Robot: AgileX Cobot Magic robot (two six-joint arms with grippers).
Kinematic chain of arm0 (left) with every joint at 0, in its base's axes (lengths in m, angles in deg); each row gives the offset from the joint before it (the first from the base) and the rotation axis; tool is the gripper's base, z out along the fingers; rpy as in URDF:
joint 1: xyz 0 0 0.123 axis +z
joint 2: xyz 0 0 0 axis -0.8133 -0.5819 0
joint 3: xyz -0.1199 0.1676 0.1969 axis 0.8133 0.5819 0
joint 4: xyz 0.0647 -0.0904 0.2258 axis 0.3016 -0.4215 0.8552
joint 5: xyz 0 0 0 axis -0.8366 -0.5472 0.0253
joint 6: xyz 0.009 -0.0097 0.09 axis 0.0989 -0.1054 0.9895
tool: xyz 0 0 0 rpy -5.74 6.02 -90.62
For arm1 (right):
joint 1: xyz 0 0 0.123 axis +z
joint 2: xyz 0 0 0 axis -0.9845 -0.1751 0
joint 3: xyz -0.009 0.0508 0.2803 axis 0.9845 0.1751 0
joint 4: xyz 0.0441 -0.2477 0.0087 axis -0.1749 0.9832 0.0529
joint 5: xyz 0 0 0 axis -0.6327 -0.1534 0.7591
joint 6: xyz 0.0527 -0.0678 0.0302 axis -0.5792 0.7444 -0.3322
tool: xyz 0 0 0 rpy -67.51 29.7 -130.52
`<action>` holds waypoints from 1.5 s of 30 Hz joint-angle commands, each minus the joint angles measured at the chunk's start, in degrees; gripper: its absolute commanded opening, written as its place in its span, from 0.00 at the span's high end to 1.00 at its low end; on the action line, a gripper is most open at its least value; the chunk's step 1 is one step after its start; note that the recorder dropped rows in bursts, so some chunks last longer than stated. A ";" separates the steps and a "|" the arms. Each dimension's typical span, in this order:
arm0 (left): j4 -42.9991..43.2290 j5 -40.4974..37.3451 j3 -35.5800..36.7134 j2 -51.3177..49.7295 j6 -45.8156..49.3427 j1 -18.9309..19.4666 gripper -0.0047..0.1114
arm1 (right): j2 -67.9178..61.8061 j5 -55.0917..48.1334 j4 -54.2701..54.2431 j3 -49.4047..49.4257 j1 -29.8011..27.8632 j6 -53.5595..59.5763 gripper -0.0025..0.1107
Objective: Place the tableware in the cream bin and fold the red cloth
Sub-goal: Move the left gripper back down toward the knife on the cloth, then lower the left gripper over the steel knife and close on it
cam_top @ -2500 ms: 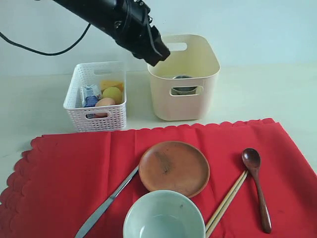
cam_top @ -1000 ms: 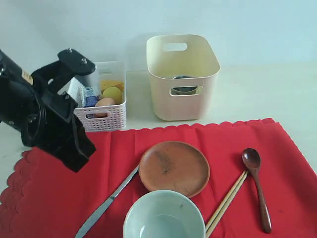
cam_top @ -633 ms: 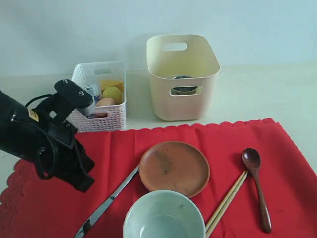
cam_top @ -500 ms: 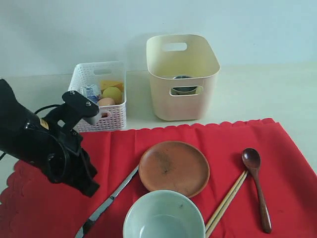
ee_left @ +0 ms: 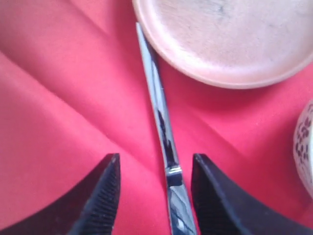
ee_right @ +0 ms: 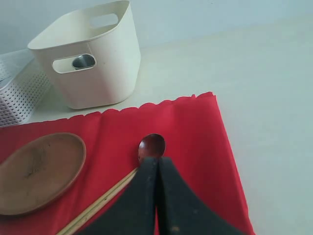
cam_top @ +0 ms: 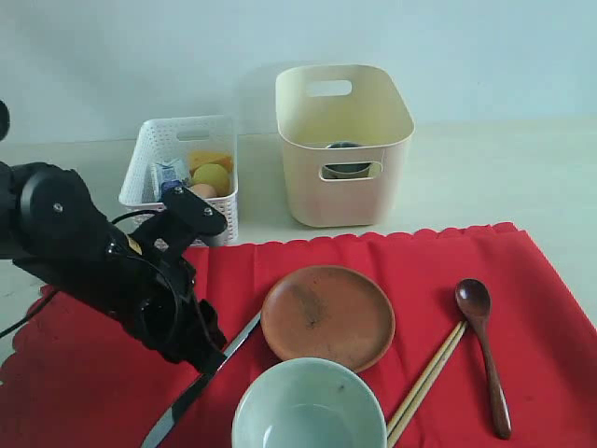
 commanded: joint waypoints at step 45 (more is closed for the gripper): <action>8.74 4.11 -3.56 -8.30 -1.41 -5.15 0.96 | 0.30 0.67 0.49 0.15 -0.28 -0.07 0.98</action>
